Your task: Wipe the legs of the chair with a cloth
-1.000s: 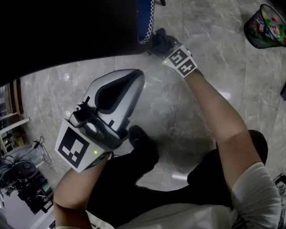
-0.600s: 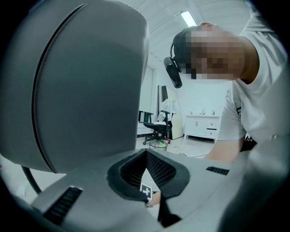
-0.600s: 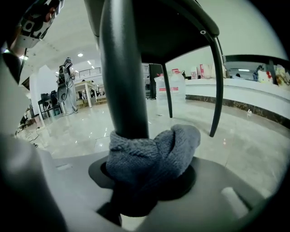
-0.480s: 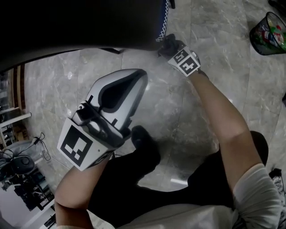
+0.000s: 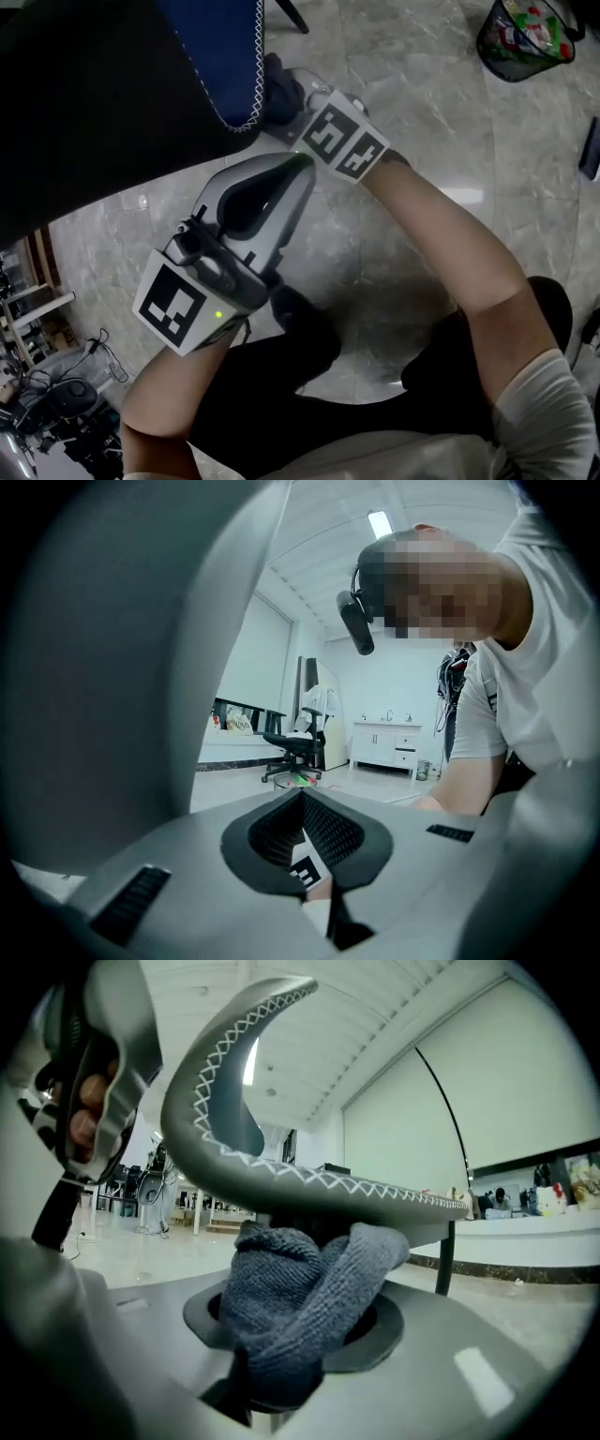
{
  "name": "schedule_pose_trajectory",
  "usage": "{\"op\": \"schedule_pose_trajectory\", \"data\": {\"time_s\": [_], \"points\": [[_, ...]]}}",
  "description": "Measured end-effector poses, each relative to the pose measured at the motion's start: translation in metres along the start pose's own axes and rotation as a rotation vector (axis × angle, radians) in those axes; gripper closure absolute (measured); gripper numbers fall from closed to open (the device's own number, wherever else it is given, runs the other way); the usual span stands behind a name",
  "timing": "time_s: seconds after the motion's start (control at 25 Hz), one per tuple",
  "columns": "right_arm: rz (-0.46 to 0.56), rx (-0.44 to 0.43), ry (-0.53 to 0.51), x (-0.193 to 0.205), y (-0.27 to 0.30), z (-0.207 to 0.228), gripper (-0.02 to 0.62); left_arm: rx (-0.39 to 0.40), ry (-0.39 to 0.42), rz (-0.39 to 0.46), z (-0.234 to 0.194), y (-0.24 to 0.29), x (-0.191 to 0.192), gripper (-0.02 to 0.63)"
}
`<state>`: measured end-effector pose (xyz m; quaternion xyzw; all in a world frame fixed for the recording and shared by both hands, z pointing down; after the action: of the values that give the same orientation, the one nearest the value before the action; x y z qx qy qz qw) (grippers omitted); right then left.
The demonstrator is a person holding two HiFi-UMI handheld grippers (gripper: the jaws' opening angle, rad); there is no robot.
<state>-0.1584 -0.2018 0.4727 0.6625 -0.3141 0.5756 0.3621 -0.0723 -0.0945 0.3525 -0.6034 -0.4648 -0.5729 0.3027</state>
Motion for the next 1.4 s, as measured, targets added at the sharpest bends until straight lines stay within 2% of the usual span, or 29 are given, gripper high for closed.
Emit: {"op": "schedule_pose_trajectory", "data": {"time_s": [0.08,0.16,0.44,0.56,0.68,0.76,0.88,1.08,1.24,1.32,1.4], "points": [[0.023,0.005,0.014,0.017,0.000,-0.003,0.417,-0.002,-0.001,-0.007,0.001,-0.001,0.002,0.601],[-0.020,0.010,0.016,0.049,0.006,-0.004,0.416,-0.014,-0.010,-0.007,0.000,-0.007,0.004,0.601],[-0.357,-0.008,0.058,0.193,0.037,-0.017,0.414,-0.151,0.015,-0.022,0.002,-0.064,-0.001,0.601],[-0.479,0.000,0.100,0.238,0.038,-0.017,0.413,-0.194,0.014,-0.031,0.006,-0.083,0.001,0.601],[-0.559,-0.006,0.114,0.260,0.041,-0.017,0.414,-0.245,0.024,-0.024,0.003,-0.091,0.000,0.601],[-0.573,0.012,0.071,0.253,0.040,-0.015,0.414,-0.250,0.027,-0.018,0.004,-0.089,-0.002,0.601],[-0.532,0.005,0.030,0.223,0.035,-0.015,0.417,-0.204,0.041,-0.030,0.009,-0.074,-0.004,0.601],[-0.319,-0.018,-0.049,0.120,0.027,-0.008,0.419,-0.095,0.057,-0.055,0.015,-0.025,0.000,0.601],[-0.134,-0.010,-0.054,0.029,0.013,-0.007,0.417,-0.054,0.088,-0.073,0.021,-0.002,0.000,0.601],[-0.075,-0.005,-0.055,0.000,0.004,-0.007,0.416,-0.037,0.101,-0.075,0.022,0.005,-0.002,0.601],[-0.049,-0.006,-0.054,-0.006,-0.002,-0.006,0.416,-0.028,0.091,-0.062,0.020,0.010,-0.004,0.601]]}}
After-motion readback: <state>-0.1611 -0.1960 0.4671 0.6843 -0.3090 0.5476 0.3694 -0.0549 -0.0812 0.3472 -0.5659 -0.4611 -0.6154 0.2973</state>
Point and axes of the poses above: the fingertips, and each gripper's own axes: y forward along the fingers, z to its right, x out of its underside, the point moved 2 cm from there along -y, backward along the fingers, and after that the axes turned 13 degrees about x, right-handed, at the moved point
